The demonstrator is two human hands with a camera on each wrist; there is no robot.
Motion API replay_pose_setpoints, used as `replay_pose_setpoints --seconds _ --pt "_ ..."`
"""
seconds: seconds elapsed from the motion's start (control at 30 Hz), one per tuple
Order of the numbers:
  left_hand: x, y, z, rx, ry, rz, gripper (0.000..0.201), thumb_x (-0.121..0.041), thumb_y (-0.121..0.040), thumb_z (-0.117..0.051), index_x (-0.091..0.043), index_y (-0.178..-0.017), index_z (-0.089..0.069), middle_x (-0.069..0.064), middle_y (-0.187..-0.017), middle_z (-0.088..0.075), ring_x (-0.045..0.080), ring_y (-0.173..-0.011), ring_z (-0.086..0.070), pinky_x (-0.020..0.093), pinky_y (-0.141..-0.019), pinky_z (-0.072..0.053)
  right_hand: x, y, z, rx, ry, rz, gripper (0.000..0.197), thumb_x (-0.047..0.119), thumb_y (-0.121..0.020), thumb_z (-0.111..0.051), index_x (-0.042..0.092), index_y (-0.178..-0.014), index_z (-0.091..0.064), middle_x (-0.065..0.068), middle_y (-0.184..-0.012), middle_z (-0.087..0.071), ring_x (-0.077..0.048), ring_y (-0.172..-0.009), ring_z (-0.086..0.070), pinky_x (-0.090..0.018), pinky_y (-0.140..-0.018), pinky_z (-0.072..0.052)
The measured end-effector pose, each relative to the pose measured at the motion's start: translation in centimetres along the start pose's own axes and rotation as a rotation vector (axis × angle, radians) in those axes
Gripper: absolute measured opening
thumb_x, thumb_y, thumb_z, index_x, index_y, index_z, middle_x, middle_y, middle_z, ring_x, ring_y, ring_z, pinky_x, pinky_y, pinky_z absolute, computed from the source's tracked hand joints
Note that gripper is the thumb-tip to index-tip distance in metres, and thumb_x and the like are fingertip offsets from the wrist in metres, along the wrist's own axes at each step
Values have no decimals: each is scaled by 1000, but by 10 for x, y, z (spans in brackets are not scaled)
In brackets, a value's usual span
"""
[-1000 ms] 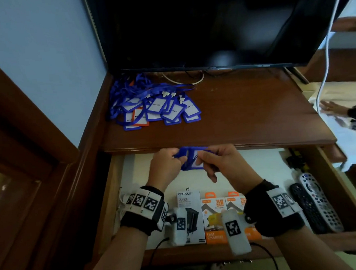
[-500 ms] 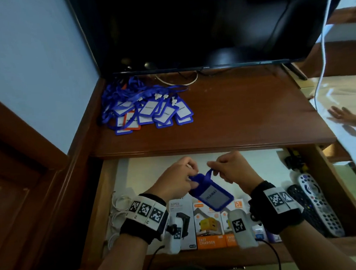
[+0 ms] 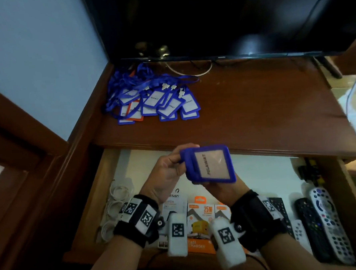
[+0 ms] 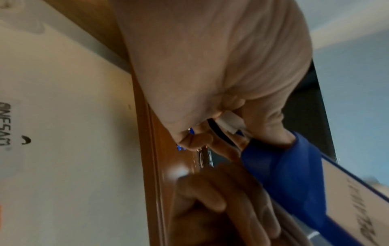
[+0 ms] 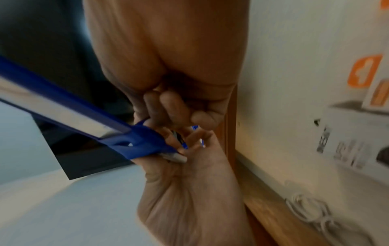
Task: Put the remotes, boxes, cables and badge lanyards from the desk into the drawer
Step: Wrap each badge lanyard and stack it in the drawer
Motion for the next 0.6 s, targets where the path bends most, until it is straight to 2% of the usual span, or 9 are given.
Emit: replay_pose_setpoints --seconds 0.07,0.1,0.17,0.2,0.3,0.4,0.5,0.53,0.6 --pt "-3 -6 10 -48 76 -13 42 -36 -74 -78 -13 -108 -72 15 -122 -59 24 -108 -61 33 -87 -50 -5 -15 -12 -26 -163 -36 20 11 -95 -49 7 -98 -69 -4 -69 -61 -10 -49 -50 -25 -51 -41" --pt "-5 -10 15 -61 103 -16 45 -38 -72 -79 -11 -107 -72 15 -115 -63 24 -100 -64 34 -80 -53 -7 -22 -19 -36 -191 -62 20 8 -97 -44 5 -101 -64 -3 -64 -58 -10 -46 -45 -28 -54 -38" --pt "-9 -16 28 -64 134 -10 45 -38 -70 -80 -10 -104 -73 10 -101 -72 22 -85 -69 33 -68 -56 -13 -36 -26 -61 -220 -80 23 4 -96 -41 9 -90 -63 1 -53 -52 -10 -43 -38 -29 -55 -35" --pt "-10 -19 36 -77 131 -1 43 -37 -68 -81 -11 -102 -74 7 -97 -73 21 -83 -69 32 -67 -56 -15 -44 -30 -67 -230 -84 24 2 -92 -43 10 -84 -64 0 -52 -49 -11 -43 -37 -28 -54 -36" --pt "-15 -27 70 -217 103 63 16 -22 -77 -71 -18 -92 -78 2 -95 -75 16 -91 -69 30 -81 -50 -21 -68 -33 -139 -175 -152 13 2 -80 -49 6 -82 -61 -6 -54 -44 -15 -45 -36 -27 -51 -38" --pt "-15 -30 113 -344 71 167 25 -10 -77 -58 -17 -94 -76 -2 -98 -74 12 -98 -67 30 -91 -45 -29 -95 -21 -233 -92 -212 15 3 -85 -43 5 -82 -58 -7 -58 -47 -17 -49 -39 -27 -53 -37" --pt "-11 -26 159 -438 -134 263 25 3 -84 -59 -11 -100 -71 3 -103 -73 19 -102 -66 33 -95 -46 -26 -123 -5 -315 7 -147 22 10 -91 -45 6 -87 -66 -6 -66 -55 -17 -57 -48 -27 -54 -39" --pt "-10 -24 171 -450 -266 318 21 5 -84 -60 -9 -94 -72 5 -100 -73 21 -98 -65 34 -93 -45 -20 -134 -3 -333 60 -117 22 9 -92 -45 7 -88 -66 -5 -66 -58 -17 -58 -51 -27 -55 -40" --pt "-2 -20 197 -434 -538 431 22 7 -81 -64 -12 -71 -66 2 -82 -65 18 -79 -60 34 -82 -44 -9 -164 1 -383 207 -68 19 9 -93 -48 10 -88 -67 -1 -69 -63 -15 -61 -55 -24 -56 -42"
Point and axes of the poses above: each hand's wrist, its own y-axis away from the middle knuckle, its own z-axis out of the back of the hand, x = y × z, the point moved 2 cm from there along -y, towards the middle knuckle
